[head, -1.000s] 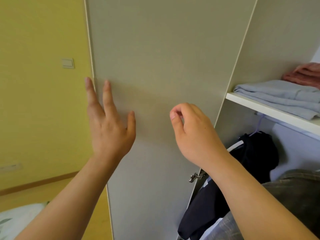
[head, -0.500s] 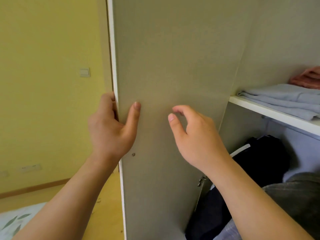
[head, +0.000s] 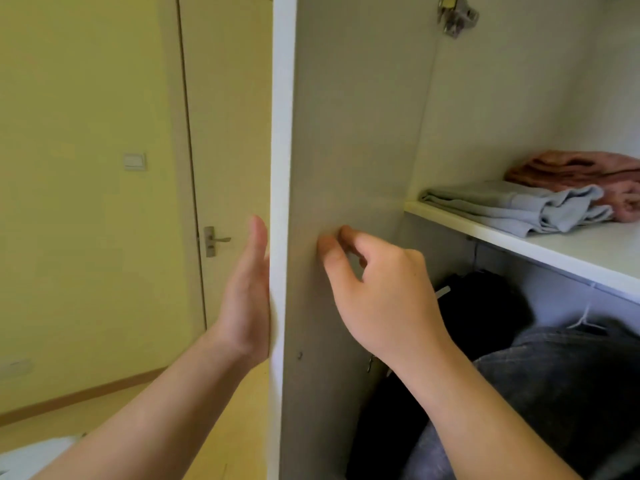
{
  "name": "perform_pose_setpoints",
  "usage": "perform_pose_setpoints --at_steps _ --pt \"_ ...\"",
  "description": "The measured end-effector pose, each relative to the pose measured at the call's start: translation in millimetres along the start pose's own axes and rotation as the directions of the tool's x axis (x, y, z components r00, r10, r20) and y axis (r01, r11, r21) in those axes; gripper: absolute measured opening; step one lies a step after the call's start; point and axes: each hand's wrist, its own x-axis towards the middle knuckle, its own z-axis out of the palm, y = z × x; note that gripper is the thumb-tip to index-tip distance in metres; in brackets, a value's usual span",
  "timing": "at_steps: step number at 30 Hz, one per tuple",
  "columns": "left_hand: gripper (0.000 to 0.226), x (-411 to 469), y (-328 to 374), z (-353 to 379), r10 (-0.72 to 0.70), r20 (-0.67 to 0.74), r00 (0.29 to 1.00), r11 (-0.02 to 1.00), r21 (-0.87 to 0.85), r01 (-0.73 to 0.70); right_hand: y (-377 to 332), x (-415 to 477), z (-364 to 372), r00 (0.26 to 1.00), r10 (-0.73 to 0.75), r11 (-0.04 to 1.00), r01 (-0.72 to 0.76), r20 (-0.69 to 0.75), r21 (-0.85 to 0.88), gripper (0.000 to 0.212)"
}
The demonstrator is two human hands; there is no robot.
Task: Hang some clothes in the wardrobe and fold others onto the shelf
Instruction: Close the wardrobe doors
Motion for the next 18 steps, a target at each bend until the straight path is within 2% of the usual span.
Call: perform_pose_setpoints --at_steps 3,6,9,11,14,18 --pt "0.064 -3.2 -10.1 23.3 -0.062 0.098 0.993 0.998 0.016 0.061 -1.0 -11.0 -14.5 0.999 0.031 1.0 -0.031 -0.041 -0.004 0.042" --pt "0.048 -8.0 -22.5 43.7 -0.047 0.182 0.982 0.991 0.132 0.023 4.9 -21.7 -32.1 0.995 0.085 0.996 -0.083 -0.059 0.033 0.046" --pt "0.051 -7.5 -36.1 61.7 -0.019 0.311 0.95 0.969 0.24 -0.059 12.1 -32.9 -51.8 0.983 0.167 0.979 -0.156 -0.075 0.13 0.046" --pt "0.063 -3.4 -48.2 73.4 -0.044 0.324 0.945 0.961 0.274 -0.049 16.2 -39.8 -67.5 0.97 0.232 0.956 -0.214 -0.074 0.198 0.041" --pt "0.073 4.3 -66.2 95.4 -0.029 0.361 0.932 0.949 0.303 -0.088 26.0 -51.5 -91.2 0.927 0.367 0.883 -0.321 -0.076 0.343 0.03" --pt "0.08 14.3 -90.9 119.3 0.101 0.375 0.921 0.808 0.51 -0.296 46.0 -68.3 -117.8 0.838 0.536 0.73 -0.402 -0.099 0.553 0.023"
